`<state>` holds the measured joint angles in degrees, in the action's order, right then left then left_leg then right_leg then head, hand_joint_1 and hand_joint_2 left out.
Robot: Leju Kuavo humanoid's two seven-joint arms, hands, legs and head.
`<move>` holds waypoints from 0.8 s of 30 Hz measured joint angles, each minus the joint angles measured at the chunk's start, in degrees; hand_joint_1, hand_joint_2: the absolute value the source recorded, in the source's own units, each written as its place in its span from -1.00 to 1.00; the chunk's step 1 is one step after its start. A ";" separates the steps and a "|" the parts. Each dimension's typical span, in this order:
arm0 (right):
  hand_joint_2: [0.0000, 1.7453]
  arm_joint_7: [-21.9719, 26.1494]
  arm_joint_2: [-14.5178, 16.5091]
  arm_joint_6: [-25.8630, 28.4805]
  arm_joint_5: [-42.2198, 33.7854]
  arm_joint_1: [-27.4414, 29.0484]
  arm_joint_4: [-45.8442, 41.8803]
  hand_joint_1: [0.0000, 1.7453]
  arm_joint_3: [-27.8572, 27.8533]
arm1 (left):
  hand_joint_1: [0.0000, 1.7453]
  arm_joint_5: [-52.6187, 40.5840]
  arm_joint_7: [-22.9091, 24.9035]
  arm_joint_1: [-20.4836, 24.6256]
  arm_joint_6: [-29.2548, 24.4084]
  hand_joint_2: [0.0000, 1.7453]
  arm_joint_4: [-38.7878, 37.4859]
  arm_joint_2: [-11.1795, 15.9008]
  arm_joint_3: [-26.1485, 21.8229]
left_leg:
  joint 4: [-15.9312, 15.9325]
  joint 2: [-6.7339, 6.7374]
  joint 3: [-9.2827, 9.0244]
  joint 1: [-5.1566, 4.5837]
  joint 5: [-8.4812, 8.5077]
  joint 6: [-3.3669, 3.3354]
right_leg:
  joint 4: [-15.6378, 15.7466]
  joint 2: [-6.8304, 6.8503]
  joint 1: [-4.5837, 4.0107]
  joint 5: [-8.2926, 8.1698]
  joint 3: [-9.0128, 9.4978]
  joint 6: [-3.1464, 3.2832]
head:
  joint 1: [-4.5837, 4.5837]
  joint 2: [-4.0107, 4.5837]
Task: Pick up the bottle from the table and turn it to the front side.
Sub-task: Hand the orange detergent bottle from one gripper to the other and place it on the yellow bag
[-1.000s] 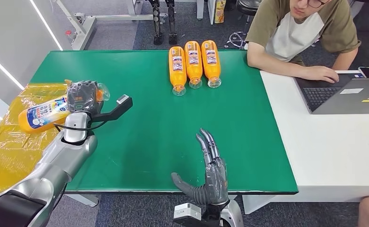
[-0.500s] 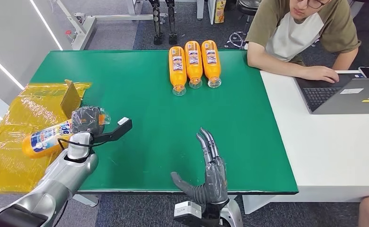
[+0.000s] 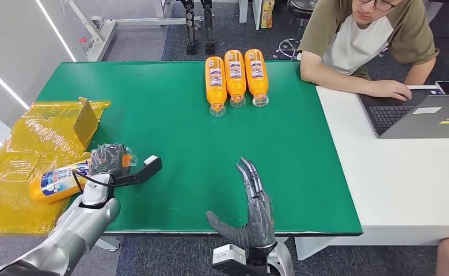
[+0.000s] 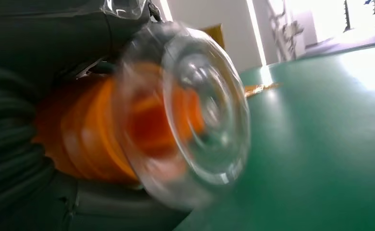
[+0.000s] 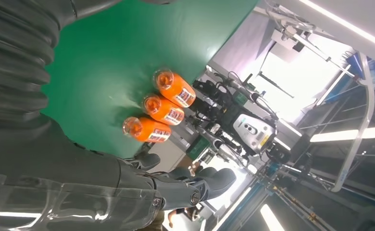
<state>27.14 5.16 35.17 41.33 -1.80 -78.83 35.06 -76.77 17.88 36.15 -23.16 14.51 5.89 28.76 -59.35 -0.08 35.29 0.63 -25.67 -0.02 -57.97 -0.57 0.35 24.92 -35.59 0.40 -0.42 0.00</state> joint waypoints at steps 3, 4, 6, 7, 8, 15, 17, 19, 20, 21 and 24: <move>1.00 0.52 -0.02 0.21 -0.93 -0.14 0.47 -1.00 0.21 | -1.00 3.02 -3.22 -0.71 -0.19 1.00 0.00 -0.30 -2.49 | 0.00 0.00 0.00 0.01 0.00 0.00 | 0.00 0.00 0.00 0.00 -0.01 0.00 | 0.00 0.00; 1.00 0.64 -0.02 0.23 -1.14 -0.20 0.62 -1.00 0.28 | -1.00 4.06 -4.49 -0.87 -0.20 1.00 0.00 -0.44 -3.47 | 0.00 0.00 0.00 0.01 0.00 0.00 | 0.00 0.01 0.00 0.00 -0.01 0.00 | 0.00 0.00; 1.00 0.77 -0.02 0.23 -1.47 -0.32 0.90 -1.00 0.37 | -1.00 6.28 -7.40 -1.03 -0.08 1.00 0.01 -0.76 -5.49 | 0.00 -0.01 0.01 0.01 0.00 0.00 | 0.00 0.01 -0.01 0.00 -0.01 0.00 | 0.00 0.00; 1.00 0.83 -0.02 0.23 -1.63 -0.38 1.03 -1.00 0.42 | -1.00 7.44 -8.91 -1.05 0.10 1.00 0.01 -0.94 -6.48 | 0.00 -0.01 0.01 0.00 0.00 0.00 | 0.00 0.01 -0.01 0.00 -0.01 0.00 | 0.00 0.00; 1.00 0.89 -0.02 0.23 -1.83 -0.44 1.14 -1.00 0.48 | -1.00 8.75 -10.60 -1.04 0.50 1.00 0.02 -1.15 -7.54 | 0.00 -0.01 0.01 0.00 0.00 0.00 | 0.00 0.01 0.00 0.00 -0.01 0.00 | 0.00 0.00; 1.00 1.28 -0.05 0.29 -2.59 -0.84 1.94 -1.00 0.75 | -1.00 19.17 -23.69 0.21 12.11 1.00 0.08 -2.48 -15.87 | 0.00 -0.06 -0.01 -0.01 0.00 0.00 | 0.01 0.07 0.00 0.00 0.04 0.00 | -0.01 0.00; 1.00 1.71 -0.07 0.34 -3.31 -0.91 2.26 -1.00 0.76 | -1.00 23.57 -30.31 0.97 21.24 1.00 0.21 -2.55 -18.91 | 0.01 -0.10 -0.05 -0.01 0.00 0.00 | 0.00 0.12 0.00 0.00 0.10 0.00 | -0.01 0.00; 1.00 2.36 -0.07 0.40 -4.10 -1.01 2.65 -1.00 0.76 | -1.00 26.84 -36.83 1.38 30.77 1.00 0.33 -2.30 -21.54 | 0.03 -0.10 -0.08 -0.01 0.01 0.00 | 0.00 0.12 0.00 0.00 0.13 0.00 | -0.01 0.00; 1.00 2.70 -0.07 0.46 -4.44 -1.10 2.91 -1.00 0.76 | -1.00 28.15 -39.84 1.43 35.65 1.00 0.38 -2.08 -22.64 | 0.03 -0.08 -0.09 0.00 0.01 0.02 | 0.00 0.11 0.00 -0.01 0.13 0.01 | 0.00 0.00; 1.00 2.98 -0.07 0.58 -4.80 -1.18 3.17 -1.00 0.76 | -1.00 29.25 -42.36 1.45 40.38 1.00 0.40 -1.73 -23.54 | 0.04 -0.06 -0.09 0.01 0.02 0.03 | -0.01 0.08 0.00 -0.02 0.12 0.02 | -0.01 0.00; 1.00 3.42 -0.07 1.15 -5.31 -1.33 3.89 -1.00 0.76 | -1.00 31.72 -47.48 1.48 52.69 1.00 0.46 -0.18 -25.54 | 0.03 0.02 -0.11 0.03 0.05 0.07 | -0.01 0.02 -0.01 -0.04 0.09 0.04 | -0.01 0.00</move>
<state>30.56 5.09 36.32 36.02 -3.12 -74.94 35.82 -45.05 -29.60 37.63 29.53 14.98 5.71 3.23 -59.32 -0.05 35.18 0.65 -25.62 0.05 -57.99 -0.55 0.34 24.89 -35.51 0.44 -0.42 0.00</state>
